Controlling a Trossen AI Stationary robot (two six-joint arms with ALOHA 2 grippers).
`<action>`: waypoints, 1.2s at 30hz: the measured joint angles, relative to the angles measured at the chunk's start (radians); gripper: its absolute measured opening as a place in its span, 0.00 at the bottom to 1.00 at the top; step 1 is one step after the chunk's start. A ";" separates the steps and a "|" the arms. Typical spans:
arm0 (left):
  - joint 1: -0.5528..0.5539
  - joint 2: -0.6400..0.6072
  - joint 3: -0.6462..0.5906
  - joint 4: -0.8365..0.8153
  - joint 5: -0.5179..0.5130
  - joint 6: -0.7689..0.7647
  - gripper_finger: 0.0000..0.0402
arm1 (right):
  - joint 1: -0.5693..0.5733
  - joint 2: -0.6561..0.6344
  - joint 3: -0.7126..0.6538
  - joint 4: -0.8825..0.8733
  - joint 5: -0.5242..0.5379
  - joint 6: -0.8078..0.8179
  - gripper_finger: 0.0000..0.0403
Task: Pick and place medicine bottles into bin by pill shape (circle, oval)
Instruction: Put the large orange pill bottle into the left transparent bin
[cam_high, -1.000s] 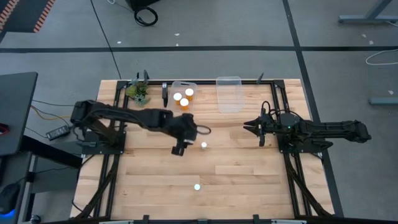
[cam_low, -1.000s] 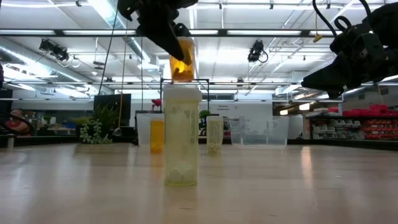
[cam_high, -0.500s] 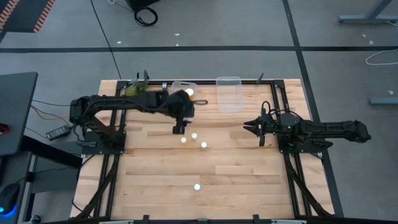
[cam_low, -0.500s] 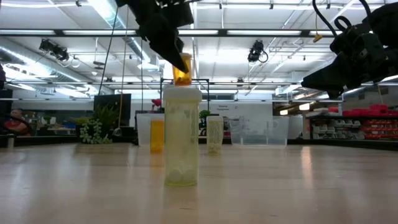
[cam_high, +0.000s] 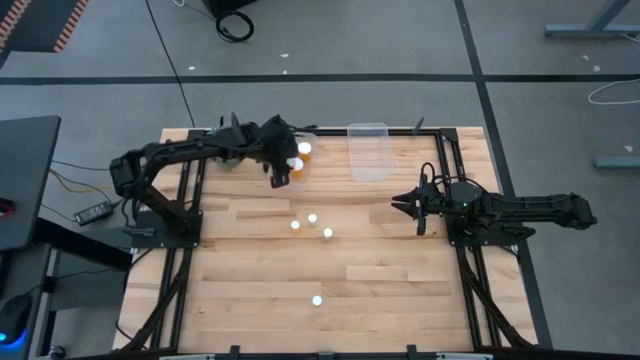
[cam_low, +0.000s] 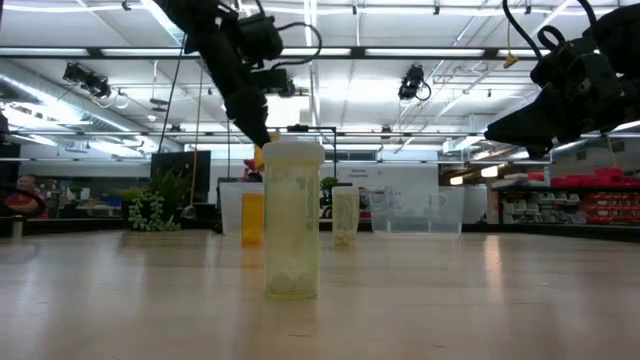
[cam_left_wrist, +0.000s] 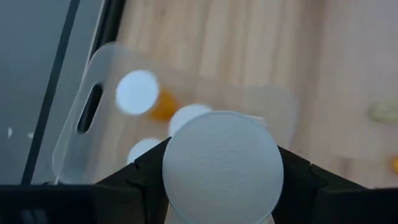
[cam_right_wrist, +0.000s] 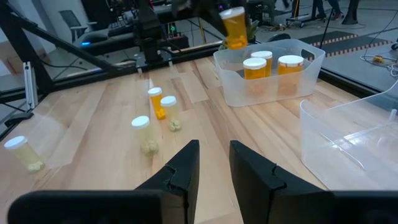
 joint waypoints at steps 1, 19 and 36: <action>0.016 0.000 -0.010 0.007 0.000 0.000 0.54 | 0.000 0.000 0.000 0.000 0.000 0.000 0.24; 0.113 0.000 -0.203 0.221 0.018 -0.053 0.54 | 0.000 0.000 0.000 0.000 0.000 0.000 0.24; 0.113 0.002 -0.125 0.174 0.031 -0.028 0.52 | 0.000 0.000 0.000 0.000 0.000 0.000 0.24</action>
